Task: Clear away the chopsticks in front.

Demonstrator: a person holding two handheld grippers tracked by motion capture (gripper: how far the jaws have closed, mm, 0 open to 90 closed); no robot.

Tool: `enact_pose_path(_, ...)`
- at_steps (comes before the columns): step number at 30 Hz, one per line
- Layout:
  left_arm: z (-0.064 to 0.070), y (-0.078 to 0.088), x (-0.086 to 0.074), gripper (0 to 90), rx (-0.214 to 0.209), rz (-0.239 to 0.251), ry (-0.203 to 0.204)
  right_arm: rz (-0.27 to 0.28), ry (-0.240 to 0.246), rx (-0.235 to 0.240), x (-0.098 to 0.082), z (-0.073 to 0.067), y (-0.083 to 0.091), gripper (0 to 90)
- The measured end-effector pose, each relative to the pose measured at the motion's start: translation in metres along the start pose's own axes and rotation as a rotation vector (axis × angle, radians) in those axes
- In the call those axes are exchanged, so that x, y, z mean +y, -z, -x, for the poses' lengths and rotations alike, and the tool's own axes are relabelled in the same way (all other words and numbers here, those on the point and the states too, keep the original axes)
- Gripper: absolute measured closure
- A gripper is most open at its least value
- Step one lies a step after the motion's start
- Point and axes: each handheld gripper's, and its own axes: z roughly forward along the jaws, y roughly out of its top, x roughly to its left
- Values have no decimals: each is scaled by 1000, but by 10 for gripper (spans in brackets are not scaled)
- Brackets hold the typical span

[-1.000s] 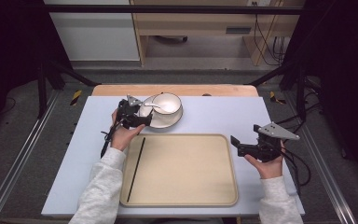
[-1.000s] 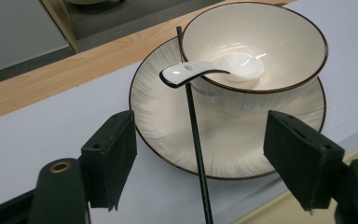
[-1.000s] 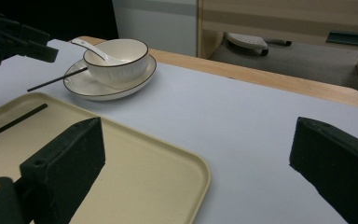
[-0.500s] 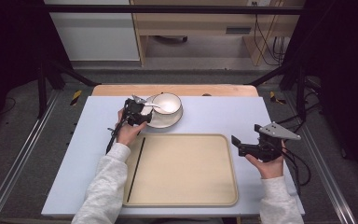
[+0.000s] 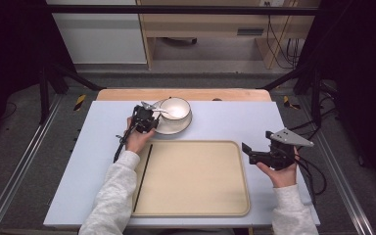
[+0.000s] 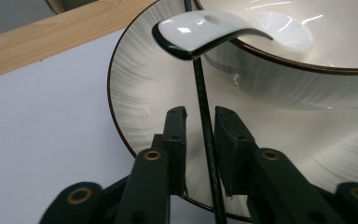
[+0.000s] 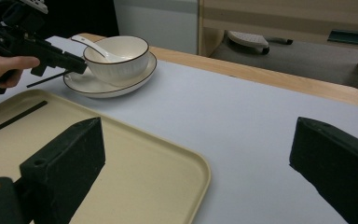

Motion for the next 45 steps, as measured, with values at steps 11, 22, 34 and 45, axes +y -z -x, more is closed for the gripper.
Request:
enact_pose_path(11, 2, -1, 0, 854, 11, -3, 24, 1, 3, 0, 0, 0, 0, 37)
enact_pose_path(22, 3, 5, 0, 858, 30, -5, 42, 0, 0, 1, 0, -1, -1, 37)
enact_pose_path(34, -10, 32, -6, 858, 75, 18, 78, 2, 4, 1, 0, 0, 0, 37)
enact_pose_path(45, -13, 66, -19, 858, 111, 63, 134, 3, 1, 0, 0, -1, 0, 36)
